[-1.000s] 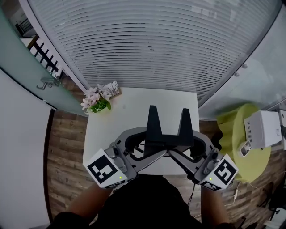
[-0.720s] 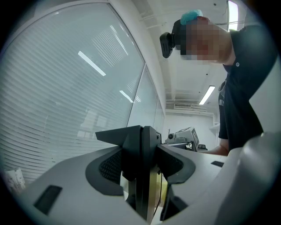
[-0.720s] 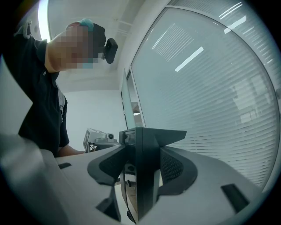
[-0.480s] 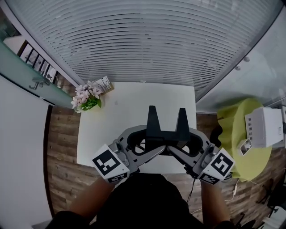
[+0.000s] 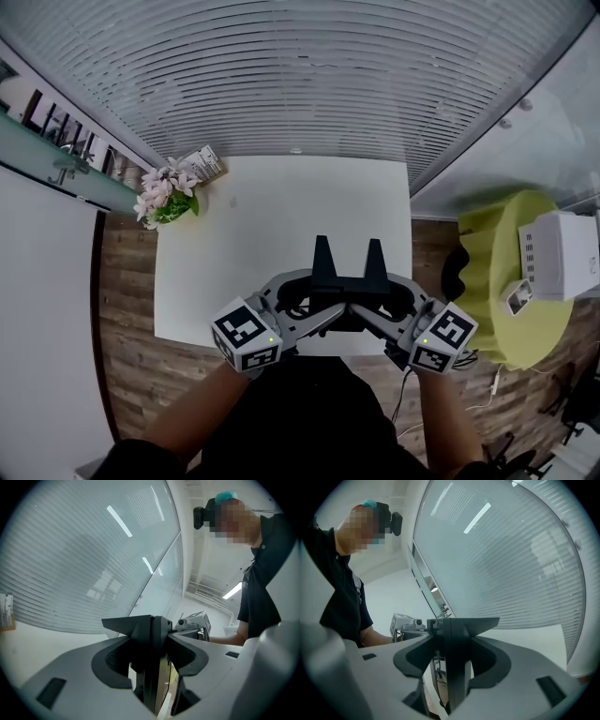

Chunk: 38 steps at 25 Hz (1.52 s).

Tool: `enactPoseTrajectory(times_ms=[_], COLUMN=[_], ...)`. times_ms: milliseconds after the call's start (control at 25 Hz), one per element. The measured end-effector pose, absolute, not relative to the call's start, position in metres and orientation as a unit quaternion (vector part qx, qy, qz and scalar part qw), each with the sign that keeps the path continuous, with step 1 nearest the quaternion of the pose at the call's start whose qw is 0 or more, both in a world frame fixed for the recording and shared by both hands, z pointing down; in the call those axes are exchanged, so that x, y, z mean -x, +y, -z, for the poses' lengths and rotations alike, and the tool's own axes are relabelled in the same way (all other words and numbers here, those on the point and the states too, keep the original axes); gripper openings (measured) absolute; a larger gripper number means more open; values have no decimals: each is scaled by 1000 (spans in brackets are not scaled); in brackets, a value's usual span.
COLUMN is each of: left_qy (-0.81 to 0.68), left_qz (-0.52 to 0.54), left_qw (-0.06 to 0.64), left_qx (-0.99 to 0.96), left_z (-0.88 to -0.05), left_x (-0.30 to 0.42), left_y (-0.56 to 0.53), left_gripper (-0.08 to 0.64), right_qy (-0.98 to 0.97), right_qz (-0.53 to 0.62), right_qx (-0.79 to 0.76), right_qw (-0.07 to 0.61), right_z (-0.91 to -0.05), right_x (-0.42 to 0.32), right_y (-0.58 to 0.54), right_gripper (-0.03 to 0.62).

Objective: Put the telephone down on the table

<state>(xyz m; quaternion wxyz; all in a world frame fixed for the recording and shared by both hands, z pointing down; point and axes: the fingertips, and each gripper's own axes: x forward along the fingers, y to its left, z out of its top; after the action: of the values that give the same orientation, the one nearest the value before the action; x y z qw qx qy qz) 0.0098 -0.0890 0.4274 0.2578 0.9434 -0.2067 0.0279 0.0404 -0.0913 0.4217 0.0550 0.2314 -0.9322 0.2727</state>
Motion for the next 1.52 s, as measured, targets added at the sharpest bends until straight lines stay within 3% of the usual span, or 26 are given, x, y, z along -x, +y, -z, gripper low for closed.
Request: enactPoseTrajectory(times_ms=[320, 1520], left_qy=[-194, -199], left_qz=[-49, -76], left_qw=[315, 428], left_qx=[-928, -878], left_z=[-486, -633], left_x=[-18, -42], left_y=[-89, -168], left_gripper=[233, 233], right_qy=[-914, -861], right_qz=[-327, -446], right_qx=[-230, -223], right_qw=[74, 104], right_z=[-480, -629], right_x=[-49, -74], right_y=[-91, -172], right_gripper=[242, 242])
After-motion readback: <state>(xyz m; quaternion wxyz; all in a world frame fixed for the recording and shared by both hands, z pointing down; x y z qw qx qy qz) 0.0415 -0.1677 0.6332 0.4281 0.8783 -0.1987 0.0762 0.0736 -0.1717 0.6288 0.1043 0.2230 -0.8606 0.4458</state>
